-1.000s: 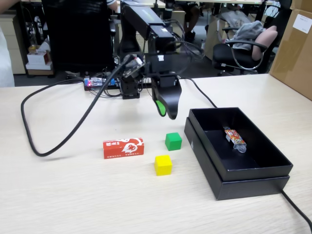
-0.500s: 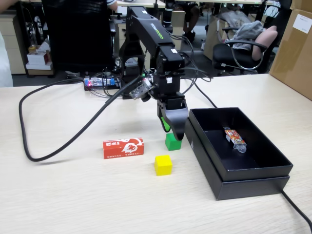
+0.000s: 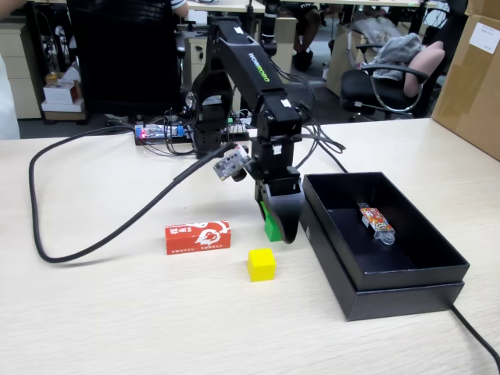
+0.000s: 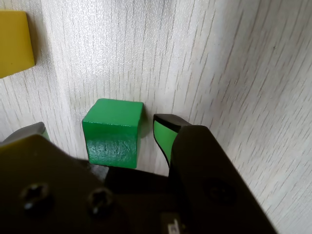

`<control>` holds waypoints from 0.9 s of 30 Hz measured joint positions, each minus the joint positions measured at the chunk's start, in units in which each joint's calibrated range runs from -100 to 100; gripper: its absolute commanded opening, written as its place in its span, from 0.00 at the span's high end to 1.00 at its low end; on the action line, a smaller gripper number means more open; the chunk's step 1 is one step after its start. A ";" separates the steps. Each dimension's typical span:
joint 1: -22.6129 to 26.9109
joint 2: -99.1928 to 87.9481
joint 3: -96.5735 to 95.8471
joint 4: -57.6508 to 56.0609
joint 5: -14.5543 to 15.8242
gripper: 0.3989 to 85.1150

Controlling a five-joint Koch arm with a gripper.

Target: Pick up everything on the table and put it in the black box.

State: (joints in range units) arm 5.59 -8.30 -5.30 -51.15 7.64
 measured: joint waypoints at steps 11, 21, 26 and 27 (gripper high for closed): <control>0.00 1.14 0.91 0.41 0.49 0.93; -0.10 -1.52 -0.09 0.90 0.63 0.97; -0.05 -35.21 -9.68 0.41 -0.29 0.98; 0.20 -41.04 -10.32 -0.66 -0.44 1.00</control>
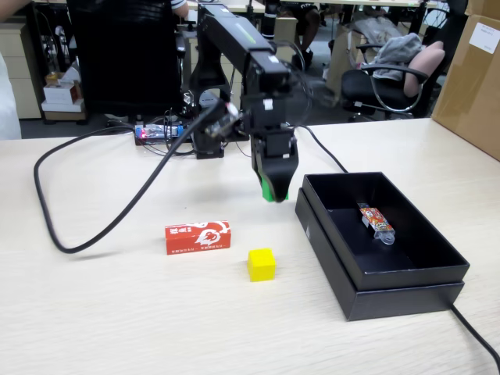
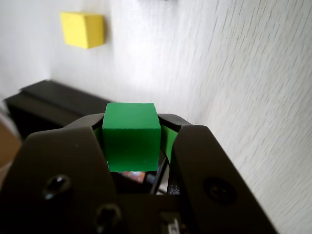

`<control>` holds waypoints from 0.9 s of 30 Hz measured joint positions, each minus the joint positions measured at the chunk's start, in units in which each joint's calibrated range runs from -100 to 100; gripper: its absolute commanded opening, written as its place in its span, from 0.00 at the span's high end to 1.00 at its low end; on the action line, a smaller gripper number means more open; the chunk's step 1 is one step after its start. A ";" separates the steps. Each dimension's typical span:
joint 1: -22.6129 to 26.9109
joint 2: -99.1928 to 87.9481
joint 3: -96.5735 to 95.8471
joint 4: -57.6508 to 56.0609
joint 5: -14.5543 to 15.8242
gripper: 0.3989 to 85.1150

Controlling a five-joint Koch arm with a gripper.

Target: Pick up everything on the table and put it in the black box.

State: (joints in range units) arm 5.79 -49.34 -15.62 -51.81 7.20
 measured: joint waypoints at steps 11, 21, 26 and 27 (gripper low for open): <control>7.62 -6.08 10.68 -0.90 -0.39 1.00; 5.76 36.61 32.79 -1.48 -0.93 1.00; 5.86 39.65 32.88 -1.40 -1.12 1.00; 6.06 40.28 32.97 -1.32 -1.12 1.00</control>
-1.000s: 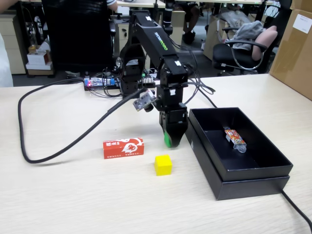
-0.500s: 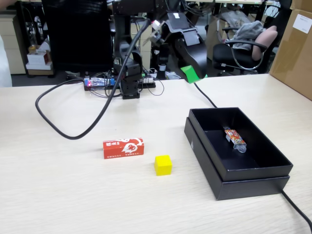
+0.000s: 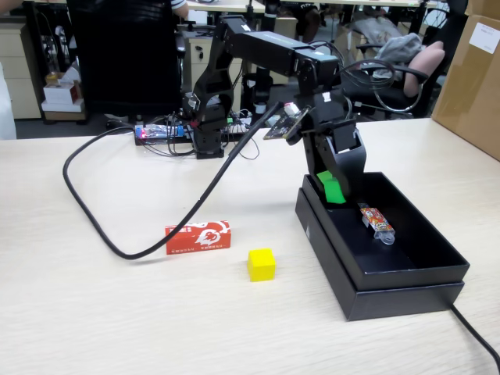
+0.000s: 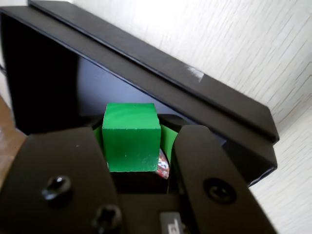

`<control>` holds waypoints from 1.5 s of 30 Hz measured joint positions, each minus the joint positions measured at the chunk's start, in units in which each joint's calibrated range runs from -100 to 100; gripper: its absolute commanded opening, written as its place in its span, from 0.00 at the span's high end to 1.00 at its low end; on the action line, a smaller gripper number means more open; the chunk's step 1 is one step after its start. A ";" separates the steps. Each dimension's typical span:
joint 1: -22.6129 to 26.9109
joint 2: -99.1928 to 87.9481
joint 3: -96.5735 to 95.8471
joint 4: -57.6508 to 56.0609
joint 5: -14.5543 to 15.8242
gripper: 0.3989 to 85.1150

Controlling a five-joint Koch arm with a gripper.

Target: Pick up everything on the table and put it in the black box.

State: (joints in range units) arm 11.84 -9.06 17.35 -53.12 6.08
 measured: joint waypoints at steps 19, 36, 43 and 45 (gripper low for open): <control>2.30 3.55 -5.21 0.00 -1.07 0.59; -7.08 -31.92 -10.05 -7.73 -4.00 0.48; -14.60 -32.43 -27.58 -7.73 -7.96 0.45; -16.21 -31.92 -30.78 -7.73 -8.74 0.45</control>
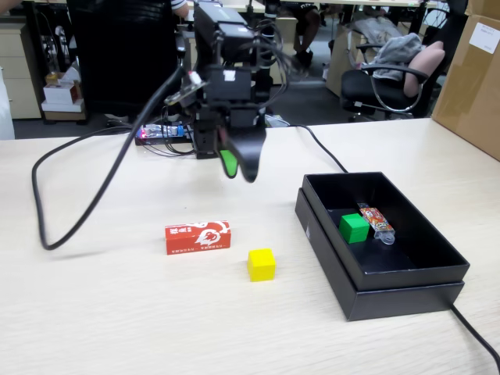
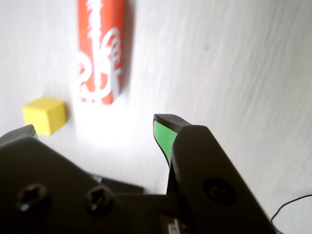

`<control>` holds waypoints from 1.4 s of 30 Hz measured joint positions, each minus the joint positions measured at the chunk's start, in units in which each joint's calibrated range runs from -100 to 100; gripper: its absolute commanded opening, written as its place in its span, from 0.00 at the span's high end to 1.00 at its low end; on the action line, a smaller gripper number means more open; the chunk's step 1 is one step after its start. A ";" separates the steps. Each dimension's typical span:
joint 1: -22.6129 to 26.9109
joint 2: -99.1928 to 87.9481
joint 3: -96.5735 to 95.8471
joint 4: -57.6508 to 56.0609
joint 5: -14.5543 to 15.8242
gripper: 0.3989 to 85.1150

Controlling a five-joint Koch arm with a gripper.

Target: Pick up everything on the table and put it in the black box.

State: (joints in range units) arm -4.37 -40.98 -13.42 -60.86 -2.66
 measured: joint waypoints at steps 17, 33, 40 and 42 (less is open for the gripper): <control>-4.49 18.87 1.83 11.27 -2.25 0.46; -6.74 33.44 7.85 13.16 -4.15 0.57; -6.74 33.82 7.95 13.32 -4.25 0.88; -6.69 33.82 7.95 13.32 -4.20 0.88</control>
State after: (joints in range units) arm -11.06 -7.16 -5.48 -47.53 -6.86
